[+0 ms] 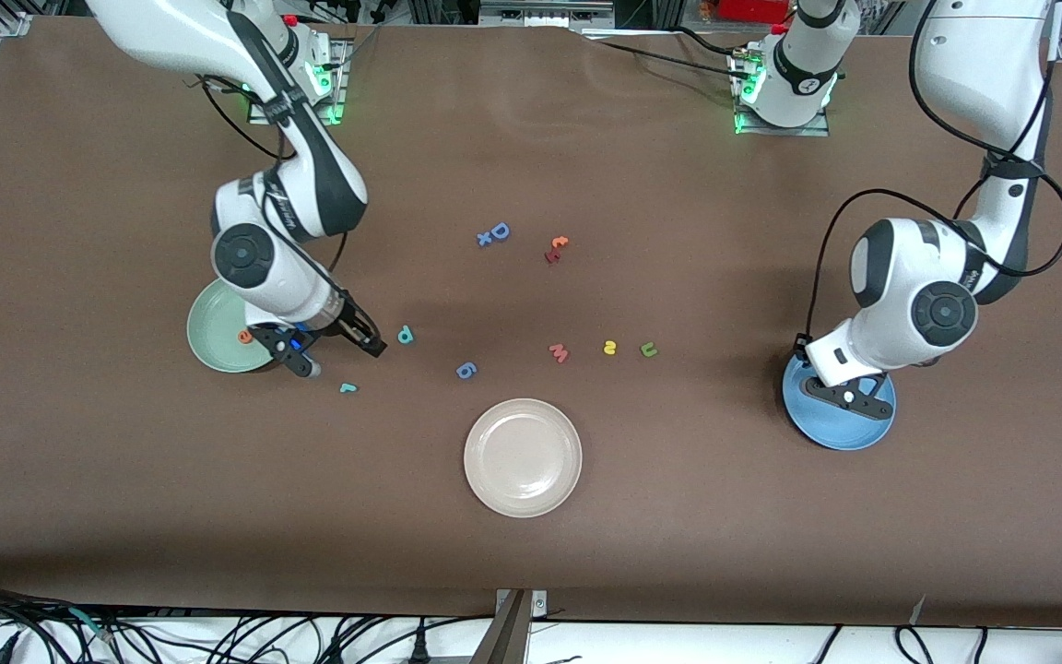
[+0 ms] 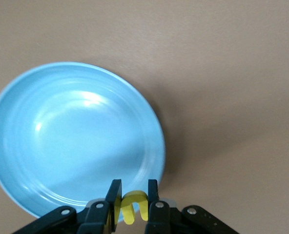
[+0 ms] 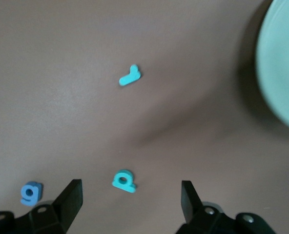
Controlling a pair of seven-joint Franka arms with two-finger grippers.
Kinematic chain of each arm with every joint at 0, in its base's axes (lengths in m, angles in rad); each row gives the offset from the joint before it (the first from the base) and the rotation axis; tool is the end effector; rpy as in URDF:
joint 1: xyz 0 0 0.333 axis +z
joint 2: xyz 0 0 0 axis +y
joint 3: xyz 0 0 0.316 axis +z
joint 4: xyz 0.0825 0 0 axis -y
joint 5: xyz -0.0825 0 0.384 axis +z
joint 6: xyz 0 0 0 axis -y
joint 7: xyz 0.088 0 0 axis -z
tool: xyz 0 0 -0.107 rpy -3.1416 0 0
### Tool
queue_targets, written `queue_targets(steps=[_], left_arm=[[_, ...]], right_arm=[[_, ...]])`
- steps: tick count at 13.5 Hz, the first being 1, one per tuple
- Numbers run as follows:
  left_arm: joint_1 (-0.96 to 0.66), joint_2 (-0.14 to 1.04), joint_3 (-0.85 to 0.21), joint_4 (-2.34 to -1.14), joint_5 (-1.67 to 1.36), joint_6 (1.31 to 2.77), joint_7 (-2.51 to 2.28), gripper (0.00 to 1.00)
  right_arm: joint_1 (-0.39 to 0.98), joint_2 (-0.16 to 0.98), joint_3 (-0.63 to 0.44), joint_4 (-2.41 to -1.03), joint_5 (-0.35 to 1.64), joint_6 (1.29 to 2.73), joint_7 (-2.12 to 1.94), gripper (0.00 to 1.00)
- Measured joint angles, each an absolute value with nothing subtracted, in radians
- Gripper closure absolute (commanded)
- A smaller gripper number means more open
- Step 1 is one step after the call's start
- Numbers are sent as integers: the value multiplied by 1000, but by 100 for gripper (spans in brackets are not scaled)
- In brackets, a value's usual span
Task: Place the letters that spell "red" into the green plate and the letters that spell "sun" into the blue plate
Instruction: 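Release the yellow u on the blue plate while the right gripper reaches teal letter, then grasp the teal letter with the right gripper while the left gripper reaches letters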
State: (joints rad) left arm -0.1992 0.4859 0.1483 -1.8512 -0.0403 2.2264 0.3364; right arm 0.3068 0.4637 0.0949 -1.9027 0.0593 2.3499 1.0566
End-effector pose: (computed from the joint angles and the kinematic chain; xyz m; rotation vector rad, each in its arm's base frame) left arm 0.6293 -0.0385 0.2540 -3.0586 0.5793 0.1704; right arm 0.5799 0.2441 0.2550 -2.8964 1.0680 0.1043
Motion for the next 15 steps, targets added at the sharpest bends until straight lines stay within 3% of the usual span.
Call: queue_targets(steps=[3,4,5,7,12,15], left_arm=[[-135,531,149,-1789,-40,2227,460,92],[-116,548,149,-1767,-40,2227,489,76],[-103,565,149,-1750,-40,2227,505,47],[-98,589,147,-1726,-40,2227,511,0],[-105,601,131,-1695,-60,2226,474,0],[-106,601,91,-1690,-65,2220,354,0]], right_arm=[[356,529,96,-1902,59,2427,1138,10],[365,542,97,-1902,59,2440,1144,10],[372,553,97,-1902,59,2450,1148,10],[378,569,97,-1903,59,2464,1160,10],[380,593,95,-1903,59,2478,1162,12],[380,602,95,-1909,59,2481,1163,26]])
